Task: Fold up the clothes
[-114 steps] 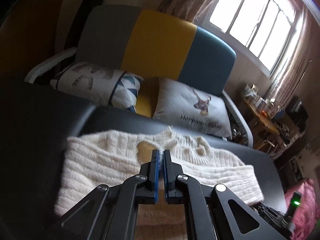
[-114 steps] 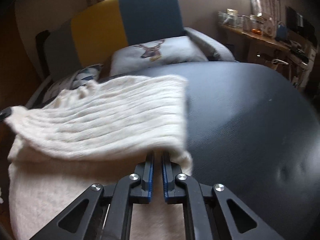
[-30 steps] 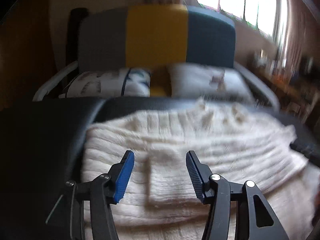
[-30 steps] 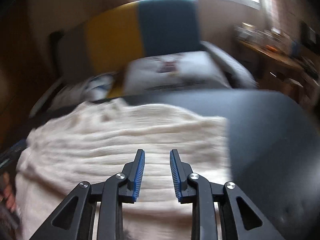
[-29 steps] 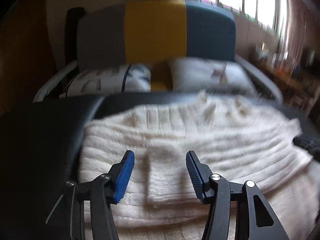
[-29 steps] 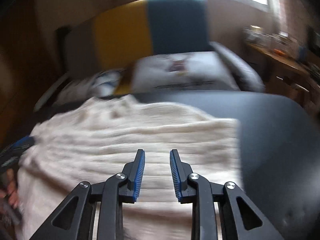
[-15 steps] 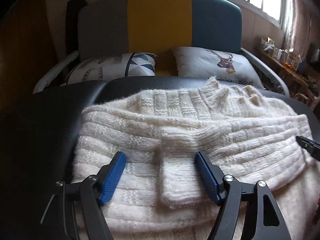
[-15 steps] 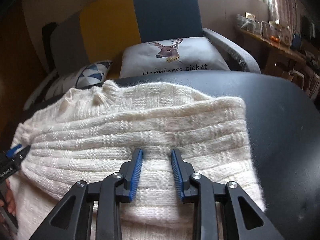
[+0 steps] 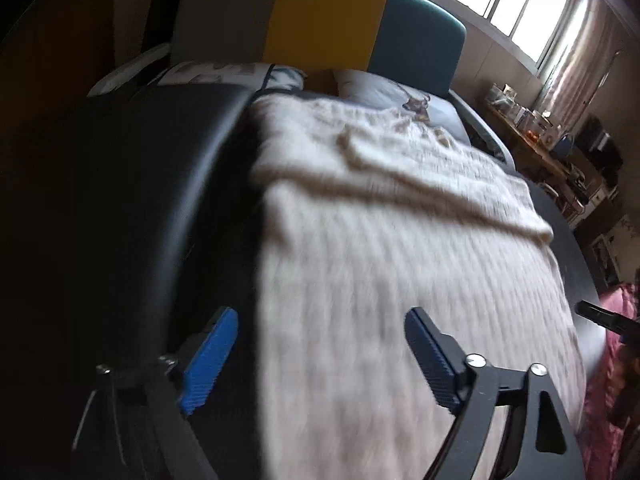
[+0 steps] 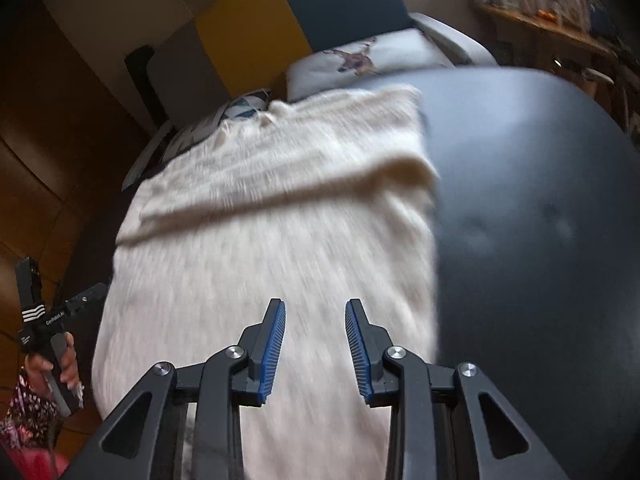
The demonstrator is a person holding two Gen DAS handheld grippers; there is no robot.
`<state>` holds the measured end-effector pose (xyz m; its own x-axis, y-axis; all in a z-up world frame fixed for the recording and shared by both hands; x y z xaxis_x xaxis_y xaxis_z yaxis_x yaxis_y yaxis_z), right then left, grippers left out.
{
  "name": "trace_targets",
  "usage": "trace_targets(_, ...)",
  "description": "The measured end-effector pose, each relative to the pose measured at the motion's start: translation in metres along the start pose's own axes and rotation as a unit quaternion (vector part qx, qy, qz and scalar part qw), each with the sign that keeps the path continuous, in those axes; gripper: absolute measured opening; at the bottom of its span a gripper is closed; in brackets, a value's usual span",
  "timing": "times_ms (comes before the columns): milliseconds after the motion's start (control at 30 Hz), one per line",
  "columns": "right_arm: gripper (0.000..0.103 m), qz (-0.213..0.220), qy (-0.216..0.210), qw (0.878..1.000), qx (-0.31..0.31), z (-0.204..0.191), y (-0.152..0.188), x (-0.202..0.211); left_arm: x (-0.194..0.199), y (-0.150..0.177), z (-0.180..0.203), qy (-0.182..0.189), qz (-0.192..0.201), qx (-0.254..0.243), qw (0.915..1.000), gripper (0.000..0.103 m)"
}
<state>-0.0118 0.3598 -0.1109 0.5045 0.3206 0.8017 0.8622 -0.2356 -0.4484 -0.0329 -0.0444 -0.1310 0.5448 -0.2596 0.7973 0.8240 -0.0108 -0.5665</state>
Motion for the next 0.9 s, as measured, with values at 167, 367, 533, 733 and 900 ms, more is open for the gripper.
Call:
trace_targets(167, 0.033, -0.017, 0.018, 0.999, -0.025, 0.029, 0.054, 0.033, 0.024, 0.056, -0.015, -0.009, -0.018, -0.024, 0.9995, 0.092)
trace_targets(367, 0.036, -0.032, -0.03, 0.996, -0.076, 0.045, 0.1, 0.04, 0.028, 0.102, -0.012, 0.008, -0.021, -0.059, 0.998, 0.103)
trace_targets(533, 0.036, -0.03, -0.075, 0.996, -0.047, 0.019, 0.111, 0.035, 0.029, 0.107, 0.0, -0.006, -0.008, -0.08, 0.9968, 0.103)
trace_targets(733, 0.038, -0.017, -0.045, 0.998, 0.032, -0.012, 0.115, 0.023, 0.034, 0.106, 0.02, 0.033, 0.004, -0.084, 0.996, 0.103)
trace_targets(900, 0.037, -0.01, -0.048, 0.999, 0.017, -0.012, 0.114, 0.021, 0.03, 0.109, 0.03, 0.027, 0.007, -0.106, 0.994, 0.099)
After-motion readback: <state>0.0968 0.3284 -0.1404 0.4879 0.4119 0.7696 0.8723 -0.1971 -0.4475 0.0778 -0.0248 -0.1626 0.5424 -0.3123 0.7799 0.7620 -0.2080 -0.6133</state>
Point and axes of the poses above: each gripper's, at about its wrist camera, not at the fingertips, and x roughly against the way its jaws point, z to its right, y to its underside, the point moved 9 cm from there along -x, roughly the way its jaws point, and after that the axes turned 3 degrees about -x, right-handed, at the moved point
